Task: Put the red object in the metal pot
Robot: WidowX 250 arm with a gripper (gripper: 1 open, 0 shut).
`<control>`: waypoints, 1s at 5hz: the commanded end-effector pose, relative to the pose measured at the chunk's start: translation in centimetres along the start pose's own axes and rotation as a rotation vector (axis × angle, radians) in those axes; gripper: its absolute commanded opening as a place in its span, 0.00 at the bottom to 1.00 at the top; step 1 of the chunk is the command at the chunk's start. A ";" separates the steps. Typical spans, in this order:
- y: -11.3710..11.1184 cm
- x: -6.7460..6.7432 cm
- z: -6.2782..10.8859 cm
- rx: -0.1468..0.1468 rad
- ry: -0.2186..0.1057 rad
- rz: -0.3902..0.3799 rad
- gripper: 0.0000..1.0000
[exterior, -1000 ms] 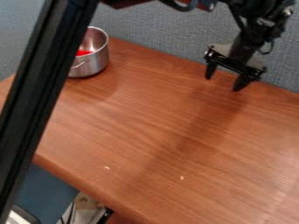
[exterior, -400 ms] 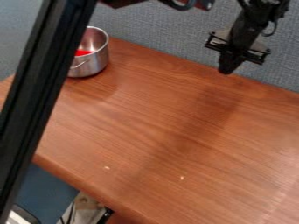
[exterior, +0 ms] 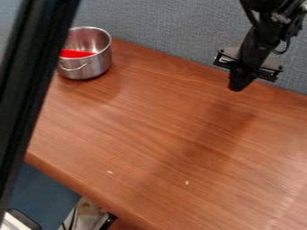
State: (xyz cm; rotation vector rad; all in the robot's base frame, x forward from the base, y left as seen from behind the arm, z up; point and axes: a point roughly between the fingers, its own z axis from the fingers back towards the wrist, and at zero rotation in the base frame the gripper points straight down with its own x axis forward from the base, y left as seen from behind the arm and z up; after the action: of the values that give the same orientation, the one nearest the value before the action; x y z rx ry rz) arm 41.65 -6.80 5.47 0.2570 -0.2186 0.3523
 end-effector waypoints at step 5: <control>-3.4 -1.3 5.6 -0.057 0.018 -0.045 0.00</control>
State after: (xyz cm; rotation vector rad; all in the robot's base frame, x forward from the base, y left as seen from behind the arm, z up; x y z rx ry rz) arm 40.43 -11.11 7.59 0.2314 -0.1522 0.3177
